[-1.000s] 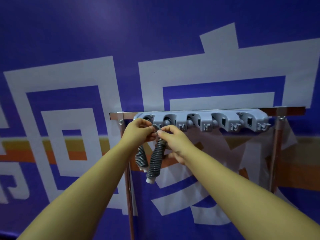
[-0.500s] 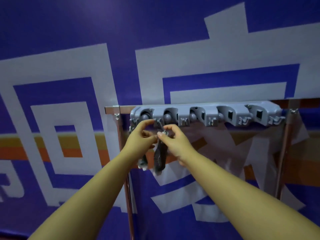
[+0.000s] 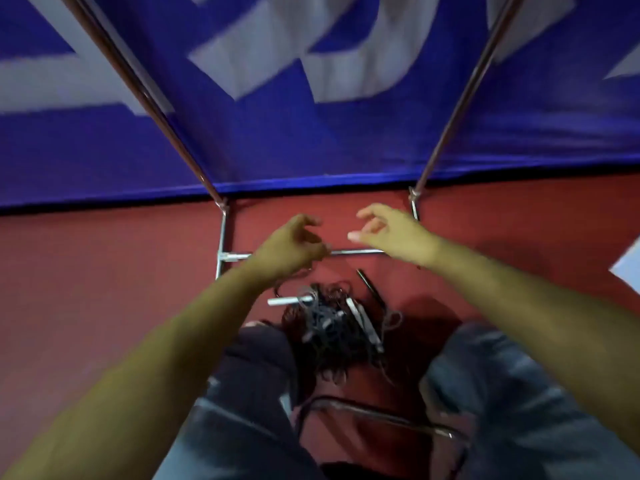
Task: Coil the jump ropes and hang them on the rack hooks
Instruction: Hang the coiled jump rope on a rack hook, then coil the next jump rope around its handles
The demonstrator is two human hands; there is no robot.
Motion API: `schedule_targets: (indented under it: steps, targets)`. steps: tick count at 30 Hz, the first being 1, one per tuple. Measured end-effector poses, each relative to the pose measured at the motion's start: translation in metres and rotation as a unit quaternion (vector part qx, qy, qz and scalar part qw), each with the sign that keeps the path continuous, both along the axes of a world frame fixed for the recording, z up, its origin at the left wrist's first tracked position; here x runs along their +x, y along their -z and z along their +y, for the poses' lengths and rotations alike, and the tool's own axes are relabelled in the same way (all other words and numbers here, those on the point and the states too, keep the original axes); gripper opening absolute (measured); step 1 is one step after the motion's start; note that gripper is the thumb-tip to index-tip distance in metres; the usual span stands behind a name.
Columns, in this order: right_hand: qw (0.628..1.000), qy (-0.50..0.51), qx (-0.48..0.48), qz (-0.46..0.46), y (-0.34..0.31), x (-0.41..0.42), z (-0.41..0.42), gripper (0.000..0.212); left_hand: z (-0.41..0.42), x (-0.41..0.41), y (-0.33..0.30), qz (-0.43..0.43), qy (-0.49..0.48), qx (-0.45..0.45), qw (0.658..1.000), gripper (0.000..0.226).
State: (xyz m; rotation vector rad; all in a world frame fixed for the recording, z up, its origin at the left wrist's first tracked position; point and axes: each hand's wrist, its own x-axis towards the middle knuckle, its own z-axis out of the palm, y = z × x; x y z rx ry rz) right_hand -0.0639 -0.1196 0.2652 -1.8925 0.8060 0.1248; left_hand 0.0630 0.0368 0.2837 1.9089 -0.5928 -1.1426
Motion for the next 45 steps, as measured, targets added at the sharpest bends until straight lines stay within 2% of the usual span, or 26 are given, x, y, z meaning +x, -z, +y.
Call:
schedule_targets:
  steps: [5,8,10,16,20,22,25,30,33,35,38,41,45]
  targets:
    - [0.993,-0.018,0.039,0.111,0.098,-0.051,0.008,0.053,-0.002,-0.029,0.102,0.05,0.035,0.1,0.993,0.041]
    - [0.987,-0.012,0.046,0.153,0.146,-0.064,0.003,0.056,-0.003,-0.034,0.146,0.054,0.015,0.135,0.989,0.035]
    - [0.982,-0.004,0.049,0.182,0.179,-0.069,0.0,0.056,-0.007,-0.037,0.17,0.085,-0.005,0.151,0.985,0.03]
    - [0.969,0.025,0.09,0.229,0.279,-0.071,0.014,0.059,-0.019,-0.046,0.248,0.191,-0.053,0.203,0.959,0.037]
    - [0.955,0.06,0.147,0.251,0.328,-0.063,0.032,0.058,-0.027,-0.056,0.289,0.27,-0.134,0.216,0.929,0.026]
    - [0.955,0.085,0.136,0.251,0.345,-0.059,0.036,0.052,-0.032,-0.058,0.308,0.313,-0.191,0.205,0.907,0.015]
    - [0.953,0.096,0.12,0.262,0.364,-0.054,0.035,0.042,-0.041,-0.059,0.336,0.347,-0.234,0.197,0.887,0.029]
    - [0.962,0.054,0.062,0.262,0.387,-0.052,0.032,0.027,-0.054,-0.063,0.375,0.288,-0.208,0.267,0.896,0.023]
    - [0.966,0.092,0.076,0.228,0.385,-0.055,0.037,0.014,-0.061,-0.069,0.396,0.225,-0.2,0.309,0.902,0.017]
    - [0.969,0.131,0.092,0.19,0.378,-0.059,0.038,0.016,-0.069,-0.077,0.4,0.198,-0.184,0.321,0.908,0.018]
    - [0.967,0.154,0.111,0.17,0.362,-0.065,0.035,0.018,-0.079,-0.087,0.404,0.226,-0.21,0.303,0.902,0.028]
    - [0.967,0.179,0.095,0.154,0.352,-0.07,0.031,0.02,-0.079,-0.089,0.383,0.278,-0.222,0.251,0.9,0.004]
    - [0.966,0.198,0.062,0.154,0.332,-0.067,0.025,0.021,-0.062,-0.078,0.348,0.343,-0.242,0.171,0.891,0.004]
